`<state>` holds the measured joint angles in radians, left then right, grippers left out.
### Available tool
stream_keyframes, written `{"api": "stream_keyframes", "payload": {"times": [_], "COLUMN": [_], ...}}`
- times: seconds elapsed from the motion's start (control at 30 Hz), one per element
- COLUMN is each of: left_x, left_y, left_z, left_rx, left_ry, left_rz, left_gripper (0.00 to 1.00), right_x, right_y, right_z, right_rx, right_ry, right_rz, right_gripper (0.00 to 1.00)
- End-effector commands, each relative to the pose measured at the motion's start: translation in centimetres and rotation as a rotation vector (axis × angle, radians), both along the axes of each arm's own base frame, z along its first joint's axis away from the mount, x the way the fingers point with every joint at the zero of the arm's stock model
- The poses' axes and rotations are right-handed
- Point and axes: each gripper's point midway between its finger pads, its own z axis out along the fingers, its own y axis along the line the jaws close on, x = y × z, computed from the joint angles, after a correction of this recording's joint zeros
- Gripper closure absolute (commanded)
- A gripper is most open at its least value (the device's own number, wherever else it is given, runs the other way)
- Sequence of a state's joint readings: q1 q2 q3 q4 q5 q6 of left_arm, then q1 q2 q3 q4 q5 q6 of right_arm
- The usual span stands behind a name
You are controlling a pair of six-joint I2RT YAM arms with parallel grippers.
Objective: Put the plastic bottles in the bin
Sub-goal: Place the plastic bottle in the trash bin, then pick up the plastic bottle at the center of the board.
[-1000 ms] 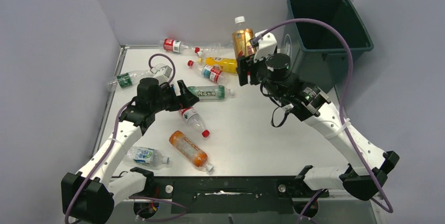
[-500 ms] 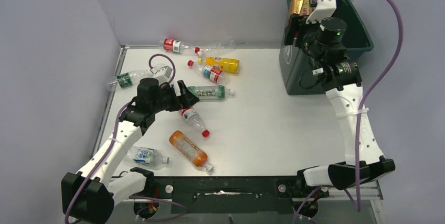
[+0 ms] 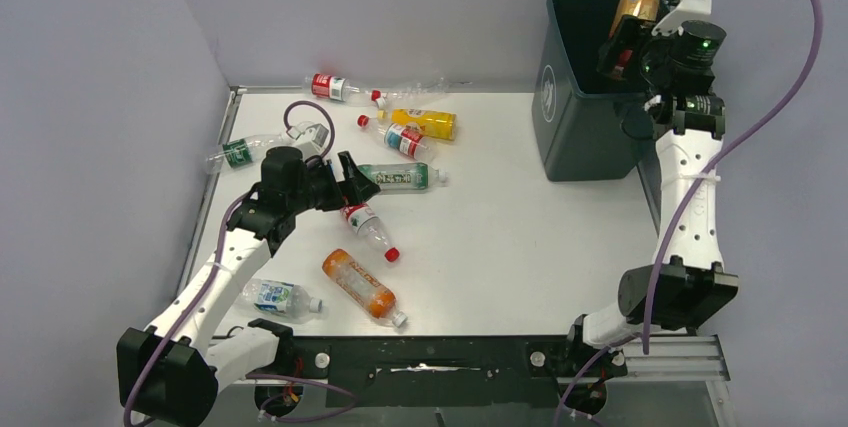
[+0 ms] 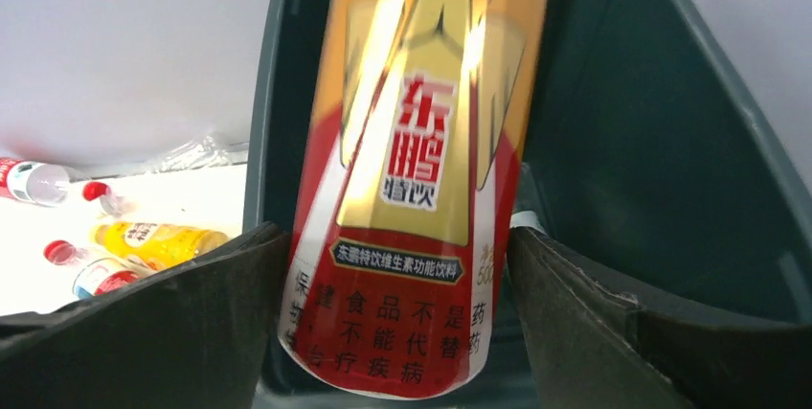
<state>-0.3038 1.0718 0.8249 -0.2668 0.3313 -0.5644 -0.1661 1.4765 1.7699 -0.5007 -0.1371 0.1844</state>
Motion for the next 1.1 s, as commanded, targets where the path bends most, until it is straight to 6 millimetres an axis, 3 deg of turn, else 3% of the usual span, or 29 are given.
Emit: {"api": "stream_keyframes", "payload": {"times": [0.0, 0.03, 0.23, 0.3, 0.4, 0.5, 0.67, 0.73, 0.83, 1.07], "left_x": [0.9, 0.9, 1.0, 1.1, 1.2, 1.2, 1.4, 1.6, 1.9, 2.5], "left_y": [-0.4, -0.5, -0.5, -0.5, -0.7, -0.6, -0.1, 0.0, -0.1, 0.0], "left_z": [3.0, 3.0, 2.8, 2.8, 2.9, 2.5, 1.5, 1.0, 0.4, -0.6], "left_rx": [-0.025, -0.025, -0.025, -0.028, -0.031, -0.019, 0.015, 0.026, 0.042, 0.106], "left_ry": [-0.080, -0.080, -0.073, -0.073, -0.074, -0.062, -0.044, -0.033, -0.014, 0.034], "left_rz": [-0.022, -0.024, -0.021, -0.021, -0.023, -0.020, 0.001, 0.011, 0.017, 0.052], "left_gripper": [0.10, 0.10, 0.10, 0.10, 0.10, 0.10, 0.10, 0.10, 0.10, 0.10], "right_x": [1.4, 1.5, 0.4, -0.5, -3.1, -6.5, -13.0, -14.6, -16.1, -17.1], "right_y": [0.3, 0.0, -0.2, 0.5, 4.0, 8.9, 16.8, 18.7, 21.1, 24.8], "right_z": [2.5, 2.1, 2.1, 2.0, 2.6, 1.5, -1.3, -3.6, -5.5, -10.1], "right_rx": [0.017, 0.015, 0.014, 0.015, -0.003, -0.024, 0.018, 0.028, 0.054, 0.059], "right_ry": [-0.052, -0.037, -0.040, -0.046, -0.081, -0.119, -0.248, -0.255, -0.255, -0.149], "right_rz": [0.035, 0.023, -0.007, 0.002, 0.053, 0.137, 0.363, 0.426, 0.523, 0.662], "right_gripper": [0.05, 0.01, 0.02, 0.02, 0.02, 0.02, 0.02, 0.02, 0.02, 0.02]}}
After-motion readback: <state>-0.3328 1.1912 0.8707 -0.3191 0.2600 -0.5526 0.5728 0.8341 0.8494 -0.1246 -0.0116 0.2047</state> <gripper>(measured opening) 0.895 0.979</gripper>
